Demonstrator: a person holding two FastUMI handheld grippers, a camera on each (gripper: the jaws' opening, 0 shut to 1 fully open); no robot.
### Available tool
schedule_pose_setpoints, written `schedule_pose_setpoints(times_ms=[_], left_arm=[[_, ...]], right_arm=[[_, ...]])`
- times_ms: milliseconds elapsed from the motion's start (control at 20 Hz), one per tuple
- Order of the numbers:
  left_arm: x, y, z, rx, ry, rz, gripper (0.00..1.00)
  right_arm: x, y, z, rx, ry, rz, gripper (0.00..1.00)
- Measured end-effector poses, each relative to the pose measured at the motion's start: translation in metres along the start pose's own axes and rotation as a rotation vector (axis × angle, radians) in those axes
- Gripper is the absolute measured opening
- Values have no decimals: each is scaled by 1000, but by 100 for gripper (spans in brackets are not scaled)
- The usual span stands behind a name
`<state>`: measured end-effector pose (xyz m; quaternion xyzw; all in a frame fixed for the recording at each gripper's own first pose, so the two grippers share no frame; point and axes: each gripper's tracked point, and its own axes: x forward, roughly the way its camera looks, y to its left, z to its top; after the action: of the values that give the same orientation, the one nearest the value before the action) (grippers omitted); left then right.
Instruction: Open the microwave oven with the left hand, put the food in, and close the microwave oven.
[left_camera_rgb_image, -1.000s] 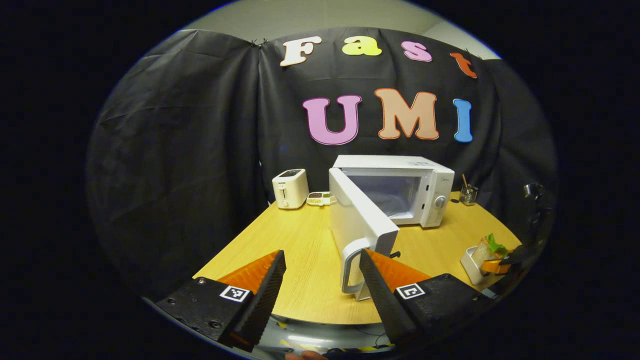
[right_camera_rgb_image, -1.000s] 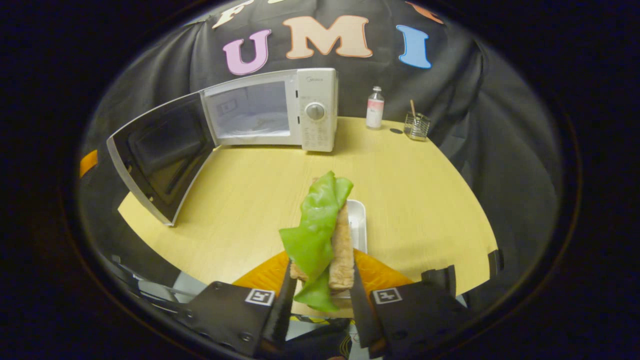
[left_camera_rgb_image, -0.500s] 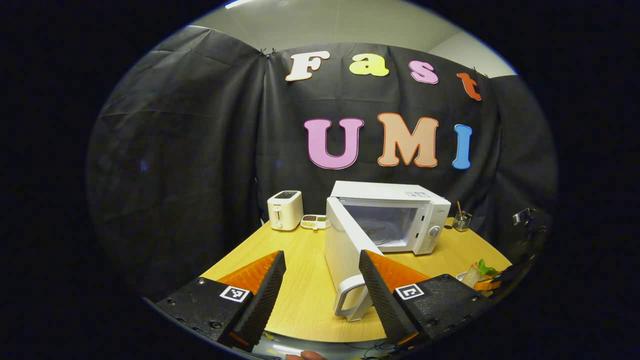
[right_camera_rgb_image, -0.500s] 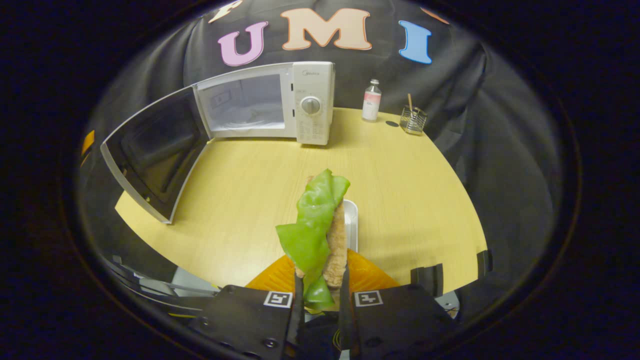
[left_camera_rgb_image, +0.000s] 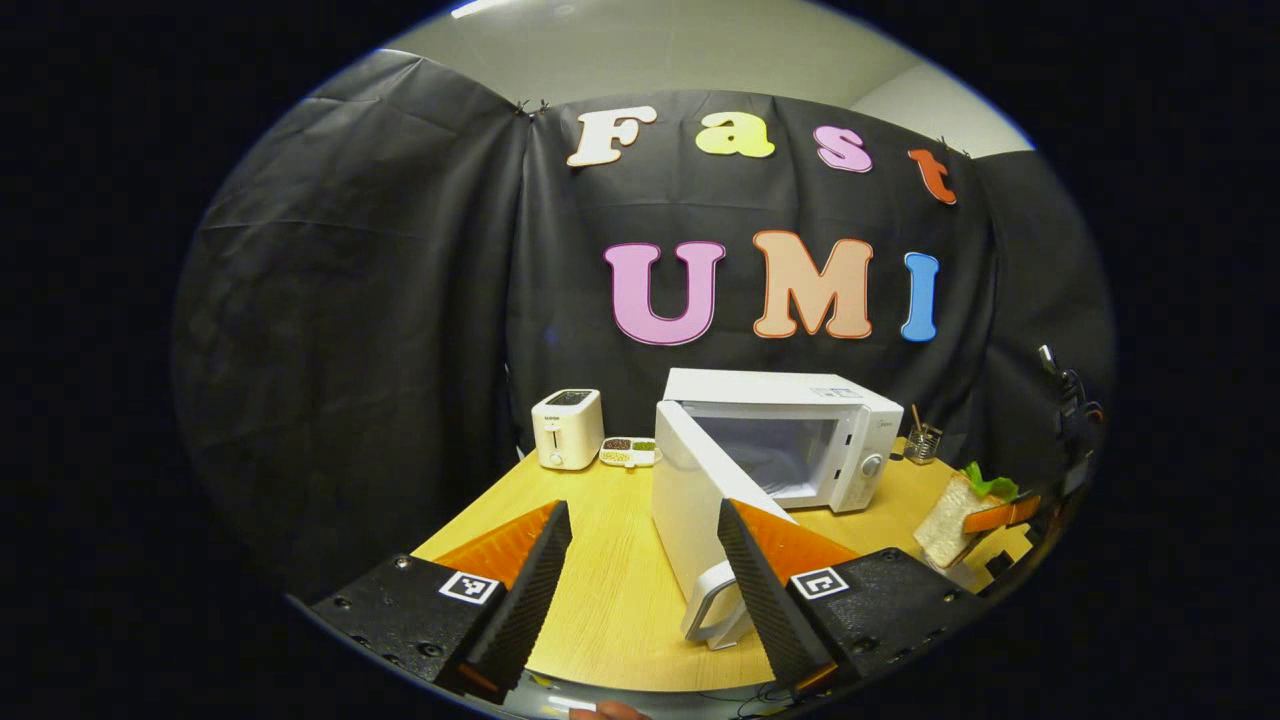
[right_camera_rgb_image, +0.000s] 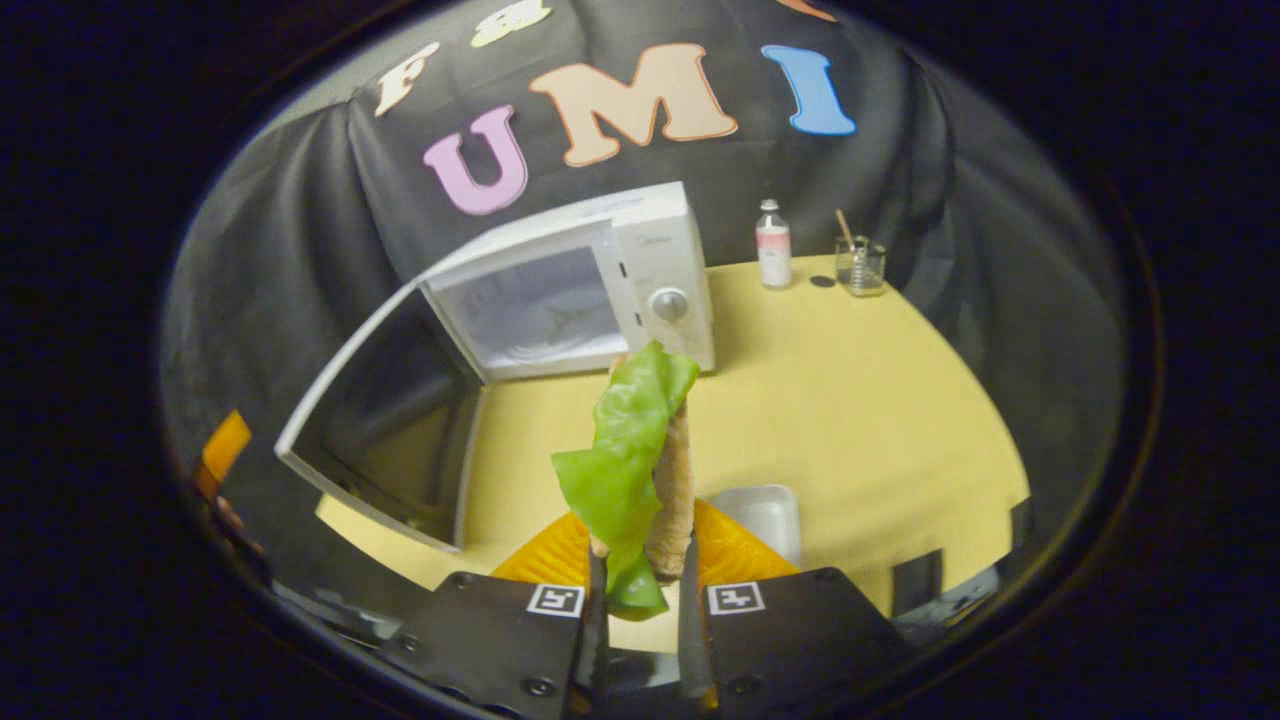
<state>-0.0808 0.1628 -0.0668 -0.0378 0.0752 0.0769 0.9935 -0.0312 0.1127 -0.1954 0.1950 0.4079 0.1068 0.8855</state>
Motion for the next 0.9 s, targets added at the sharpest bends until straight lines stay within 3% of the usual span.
schedule_pose_setpoints(times_ms=[100, 150, 200, 350, 650, 700, 750, 900], left_arm=[[0, 11, 3, 5, -14, 11, 90], [0, 17, 4, 14, -22, 14, 90], [0, 22, 5, 29, -27, 16, 90], [0, 40, 7, 58, -38, 38, 90], [-19, 56, -15, 64, 24, 29, 90], [-23, 59, -20, 69, 42, 29, 94], [-25, 63, -24, 73, 52, 33, 91], [-31, 74, -33, 91, 81, 58, 90]], right_arm=[[13, 26, 7, 103, 5, 72, 30], [20, 40, 10, 147, 12, 103, 25], [29, 51, 13, 169, 15, 123, 30], [53, 89, 23, 262, 28, 196, 30], [127, 154, 58, 519, 3, 250, 30], [141, 159, 66, 576, -16, 253, 30], [156, 164, 72, 639, -28, 248, 30], [202, 165, 85, 987, -23, 228, 29]])
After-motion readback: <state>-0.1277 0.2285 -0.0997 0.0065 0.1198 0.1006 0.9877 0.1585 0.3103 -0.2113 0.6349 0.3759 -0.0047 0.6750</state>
